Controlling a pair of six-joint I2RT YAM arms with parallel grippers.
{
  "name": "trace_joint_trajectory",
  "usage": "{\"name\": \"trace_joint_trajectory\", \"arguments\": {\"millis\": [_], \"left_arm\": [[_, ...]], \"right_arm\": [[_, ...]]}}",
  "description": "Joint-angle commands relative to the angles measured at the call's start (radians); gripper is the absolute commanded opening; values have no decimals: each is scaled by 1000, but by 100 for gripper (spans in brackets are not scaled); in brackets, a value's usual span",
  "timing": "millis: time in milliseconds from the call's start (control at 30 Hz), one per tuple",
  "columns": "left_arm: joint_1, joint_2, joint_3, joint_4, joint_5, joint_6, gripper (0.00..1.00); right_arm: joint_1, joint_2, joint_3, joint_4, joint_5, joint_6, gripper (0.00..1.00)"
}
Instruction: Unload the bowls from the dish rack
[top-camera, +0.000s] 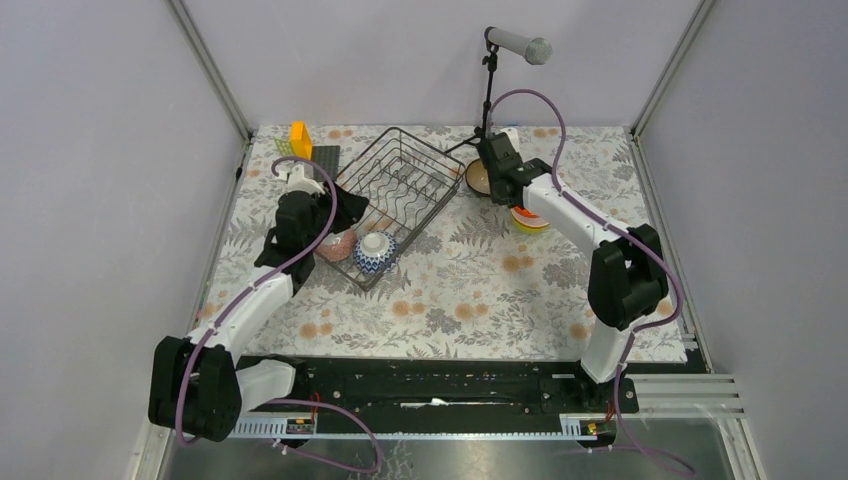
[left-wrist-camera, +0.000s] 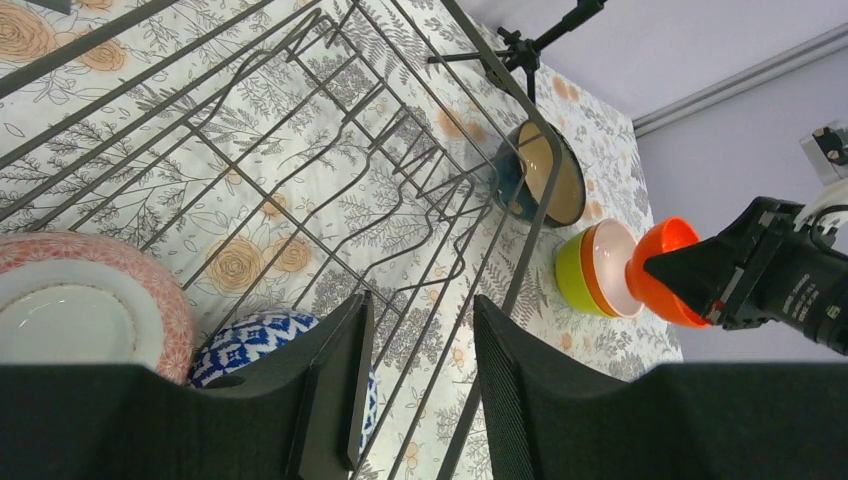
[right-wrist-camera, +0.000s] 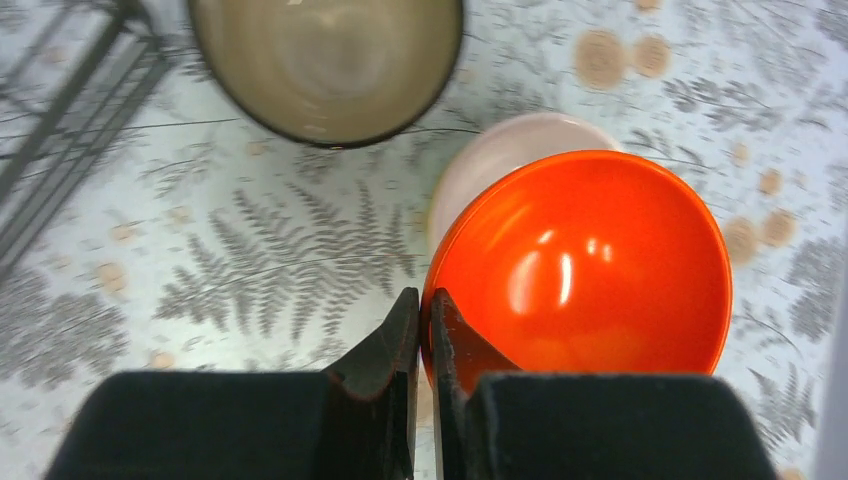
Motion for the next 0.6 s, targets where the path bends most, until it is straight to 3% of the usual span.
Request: {"name": "trace_joint_trajectory", "arguments": {"millis": [0, 567], "left_arm": [[-20, -36, 43, 17, -32, 34, 47], [-42, -31, 49, -4, -51, 35, 47]], "right_arm": [[-28, -21, 29, -43, 167, -16, 0], [-64, 87, 42, 38, 144, -3, 3]]}}
